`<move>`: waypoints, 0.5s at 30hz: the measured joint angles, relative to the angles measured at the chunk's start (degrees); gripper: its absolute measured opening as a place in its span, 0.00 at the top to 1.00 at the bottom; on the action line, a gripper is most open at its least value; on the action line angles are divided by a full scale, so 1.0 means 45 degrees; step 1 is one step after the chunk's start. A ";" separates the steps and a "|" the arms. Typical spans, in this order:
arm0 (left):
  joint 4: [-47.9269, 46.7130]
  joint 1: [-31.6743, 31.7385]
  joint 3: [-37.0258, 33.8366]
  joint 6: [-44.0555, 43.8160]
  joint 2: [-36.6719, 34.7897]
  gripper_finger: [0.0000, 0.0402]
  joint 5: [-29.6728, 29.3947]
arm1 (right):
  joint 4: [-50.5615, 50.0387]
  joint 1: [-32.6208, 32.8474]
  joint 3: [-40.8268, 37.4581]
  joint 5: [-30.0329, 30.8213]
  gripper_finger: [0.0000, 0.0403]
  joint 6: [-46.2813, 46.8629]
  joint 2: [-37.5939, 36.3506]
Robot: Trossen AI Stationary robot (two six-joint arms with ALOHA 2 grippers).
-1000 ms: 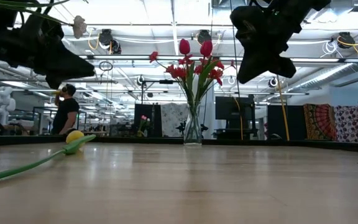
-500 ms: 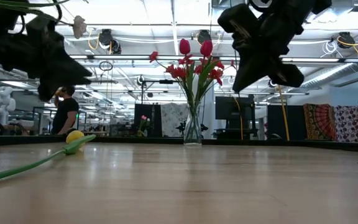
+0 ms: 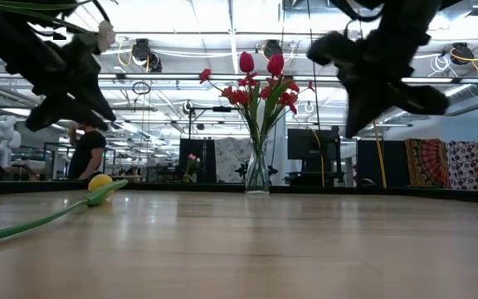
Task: Sort flowers into vase by color
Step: Put the yellow flower into the blue vase
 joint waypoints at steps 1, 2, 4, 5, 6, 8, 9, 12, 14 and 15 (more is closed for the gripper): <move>-0.0270 0.0120 0.0166 -0.0570 0.0290 0.74 0.0245 | -0.0495 -0.0011 0.0000 -0.0108 1.00 0.0112 -0.0003; -0.0537 0.0233 0.0333 -0.1109 0.0587 0.74 0.0534 | -0.0981 -0.0064 0.0000 -0.0241 1.00 0.0150 -0.0003; -0.0932 0.0467 0.0616 -0.1939 0.1196 0.74 0.1114 | -0.1667 -0.0185 0.0000 -0.0491 1.00 -0.0026 -0.0008; -0.1085 0.0568 0.0746 -0.2310 0.1529 0.74 0.1348 | -0.1815 -0.0266 0.0000 -0.0622 1.00 -0.0350 -0.0008; -0.1243 0.0694 0.0846 -0.2656 0.1844 0.74 0.1624 | -0.1901 -0.0343 0.0000 -0.0725 1.00 -0.0739 -0.0008; -0.1277 0.0969 0.0941 -0.3387 0.2474 0.74 0.2223 | -0.1978 -0.0511 0.0000 -0.0934 1.00 -0.1558 -0.0008; -0.1251 0.1080 0.0956 -0.3774 0.2767 0.74 0.2556 | -0.1978 -0.0580 0.0000 -0.0997 1.00 -0.1943 -0.0008; -0.1191 0.1336 0.0959 -0.4693 0.3670 0.74 0.3481 | -0.1983 -0.0777 0.0000 -0.1011 1.00 -0.2949 -0.0013; -0.1048 0.1404 0.0959 -0.5258 0.4181 0.74 0.3928 | -0.1988 -0.0857 0.0000 -0.1001 1.00 -0.3500 -0.0013; -0.0996 0.1423 0.0959 -0.5585 0.4413 0.74 0.4117 | -0.1988 -0.0894 0.0000 -0.0999 1.00 -0.3759 -0.0013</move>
